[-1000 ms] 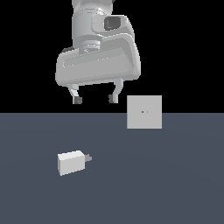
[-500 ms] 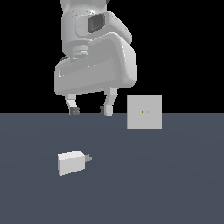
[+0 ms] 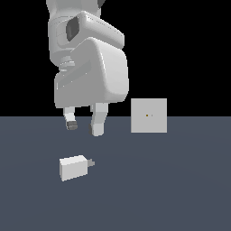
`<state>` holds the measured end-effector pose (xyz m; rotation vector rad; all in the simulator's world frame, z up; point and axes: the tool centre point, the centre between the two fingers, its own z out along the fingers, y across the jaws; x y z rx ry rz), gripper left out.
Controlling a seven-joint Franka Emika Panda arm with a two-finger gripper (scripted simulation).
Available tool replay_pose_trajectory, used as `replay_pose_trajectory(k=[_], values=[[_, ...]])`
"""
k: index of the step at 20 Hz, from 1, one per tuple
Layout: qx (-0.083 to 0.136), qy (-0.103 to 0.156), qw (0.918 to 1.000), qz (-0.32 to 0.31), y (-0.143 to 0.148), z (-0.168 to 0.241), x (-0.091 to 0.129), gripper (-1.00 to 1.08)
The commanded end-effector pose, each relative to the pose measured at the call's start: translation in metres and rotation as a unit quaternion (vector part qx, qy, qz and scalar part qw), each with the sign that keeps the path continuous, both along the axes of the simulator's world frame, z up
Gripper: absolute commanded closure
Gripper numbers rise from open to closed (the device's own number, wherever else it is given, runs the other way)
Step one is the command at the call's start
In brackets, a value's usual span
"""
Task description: Plug the charger into the wall socket.
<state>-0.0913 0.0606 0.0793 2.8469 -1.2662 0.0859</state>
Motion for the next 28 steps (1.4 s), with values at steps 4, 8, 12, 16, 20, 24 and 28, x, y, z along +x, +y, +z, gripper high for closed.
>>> replay_pose_trajectory(k=[4,8,12,16,20,24,28], values=[[-0.002,-0.002,0.9991,-0.042,0.006,-0.009,-0.006,-0.92],[-0.003,-0.002,0.9981,-0.061,0.009,-0.014,-0.009,-0.92],[-0.003,-0.003,0.9974,-0.072,0.011,-0.017,-0.010,-0.92],[-0.003,-0.003,0.9974,-0.072,0.012,-0.017,-0.010,-0.92],[-0.003,-0.003,0.9974,-0.072,0.012,-0.022,-0.010,-0.92],[-0.003,-0.003,0.9973,-0.073,0.011,-0.035,-0.011,-0.92],[-0.003,-0.002,0.9973,-0.074,0.012,-0.054,-0.011,-0.92]])
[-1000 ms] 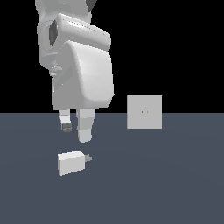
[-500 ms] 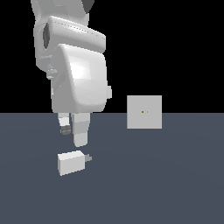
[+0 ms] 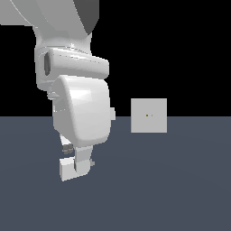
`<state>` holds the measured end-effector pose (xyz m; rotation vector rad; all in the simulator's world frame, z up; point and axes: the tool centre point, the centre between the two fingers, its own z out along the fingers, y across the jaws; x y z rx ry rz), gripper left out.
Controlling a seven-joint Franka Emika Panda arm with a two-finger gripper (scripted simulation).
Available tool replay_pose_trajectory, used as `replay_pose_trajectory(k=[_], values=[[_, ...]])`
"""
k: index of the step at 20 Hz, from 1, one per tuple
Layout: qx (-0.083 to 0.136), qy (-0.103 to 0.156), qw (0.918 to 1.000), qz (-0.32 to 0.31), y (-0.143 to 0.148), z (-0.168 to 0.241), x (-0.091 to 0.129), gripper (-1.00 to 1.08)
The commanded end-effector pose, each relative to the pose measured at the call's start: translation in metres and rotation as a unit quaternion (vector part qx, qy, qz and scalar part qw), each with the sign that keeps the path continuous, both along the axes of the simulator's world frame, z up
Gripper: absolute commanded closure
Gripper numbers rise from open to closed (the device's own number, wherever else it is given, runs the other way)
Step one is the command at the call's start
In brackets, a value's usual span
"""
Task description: Plug the charger into the wall socket.
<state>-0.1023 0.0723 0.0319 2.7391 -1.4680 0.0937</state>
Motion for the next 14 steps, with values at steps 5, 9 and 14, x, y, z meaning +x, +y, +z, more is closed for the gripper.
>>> replay_pose_trajectory(k=[5,9,14], values=[[0.000,0.000,1.0000,-0.001,0.0002,-0.0190,0.0002,-0.92],[0.000,0.000,1.0000,-0.001,0.0003,-0.0201,0.0003,1.08],[0.000,0.000,1.0000,-0.001,0.0003,-0.0201,0.0003,1.08]])
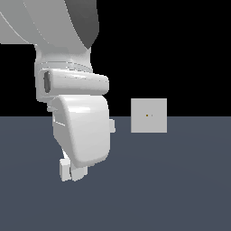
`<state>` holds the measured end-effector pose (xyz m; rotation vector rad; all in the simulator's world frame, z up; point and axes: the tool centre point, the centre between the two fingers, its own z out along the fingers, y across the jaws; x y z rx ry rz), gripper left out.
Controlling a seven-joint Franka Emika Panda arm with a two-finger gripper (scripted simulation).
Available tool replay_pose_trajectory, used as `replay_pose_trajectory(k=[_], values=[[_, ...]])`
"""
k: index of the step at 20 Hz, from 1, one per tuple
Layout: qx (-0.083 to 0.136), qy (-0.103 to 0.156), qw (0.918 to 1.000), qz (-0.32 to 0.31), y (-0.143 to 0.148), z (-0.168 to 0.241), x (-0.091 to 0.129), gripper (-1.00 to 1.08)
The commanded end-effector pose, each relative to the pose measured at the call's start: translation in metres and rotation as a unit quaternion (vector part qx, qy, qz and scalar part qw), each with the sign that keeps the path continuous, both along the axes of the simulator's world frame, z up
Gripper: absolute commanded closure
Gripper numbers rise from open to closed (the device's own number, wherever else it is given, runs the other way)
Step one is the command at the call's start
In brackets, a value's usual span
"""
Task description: Plug the charger into the wall socket.
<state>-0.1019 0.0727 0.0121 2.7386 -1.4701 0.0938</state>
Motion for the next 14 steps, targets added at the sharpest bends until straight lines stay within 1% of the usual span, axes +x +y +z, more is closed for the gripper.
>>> replay_pose_trajectory(k=[1,8,14], values=[[0.000,0.000,1.0000,0.000,0.000,0.000,0.000,1.08],[0.000,0.000,1.0000,0.005,-0.002,0.001,0.000,1.08],[0.000,0.000,0.9996,0.029,-0.011,0.005,-0.002,1.08]])
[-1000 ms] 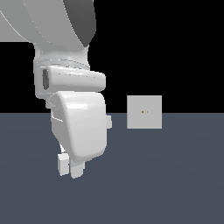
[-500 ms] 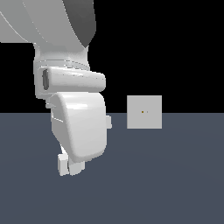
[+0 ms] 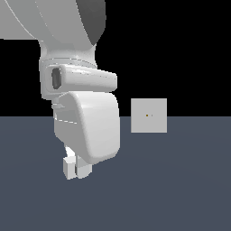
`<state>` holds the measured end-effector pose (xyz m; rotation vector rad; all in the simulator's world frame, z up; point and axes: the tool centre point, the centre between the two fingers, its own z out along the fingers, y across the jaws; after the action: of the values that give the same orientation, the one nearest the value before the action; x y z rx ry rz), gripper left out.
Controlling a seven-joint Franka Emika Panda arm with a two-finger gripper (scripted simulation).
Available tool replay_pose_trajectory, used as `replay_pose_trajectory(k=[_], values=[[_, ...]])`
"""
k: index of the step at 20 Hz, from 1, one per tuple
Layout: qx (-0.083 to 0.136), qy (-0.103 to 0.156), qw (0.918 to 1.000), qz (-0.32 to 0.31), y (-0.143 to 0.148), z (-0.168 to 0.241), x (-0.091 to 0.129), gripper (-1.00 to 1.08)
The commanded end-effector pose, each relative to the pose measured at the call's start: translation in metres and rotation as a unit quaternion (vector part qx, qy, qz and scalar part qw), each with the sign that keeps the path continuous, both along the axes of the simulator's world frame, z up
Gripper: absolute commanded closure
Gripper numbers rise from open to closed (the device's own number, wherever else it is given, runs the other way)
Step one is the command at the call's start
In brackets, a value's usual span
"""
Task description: Plug the charger into the wall socket.
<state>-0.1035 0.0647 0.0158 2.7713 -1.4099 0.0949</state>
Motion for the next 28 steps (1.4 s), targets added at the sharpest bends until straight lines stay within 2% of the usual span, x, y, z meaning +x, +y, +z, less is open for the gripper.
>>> replay_pose_trajectory(k=[1,8,14,21,28], values=[[0.000,0.000,0.9999,0.013,-0.005,0.003,-0.001,1.08],[-0.001,-0.001,0.9976,0.070,-0.027,0.013,-0.002,1.08],[-0.001,-0.001,0.9914,0.131,-0.050,0.024,0.000,1.08],[-0.001,-0.001,0.9799,0.199,-0.077,0.036,0.005,1.08],[-0.001,-0.001,0.9643,0.265,-0.101,0.049,0.014,1.08]])
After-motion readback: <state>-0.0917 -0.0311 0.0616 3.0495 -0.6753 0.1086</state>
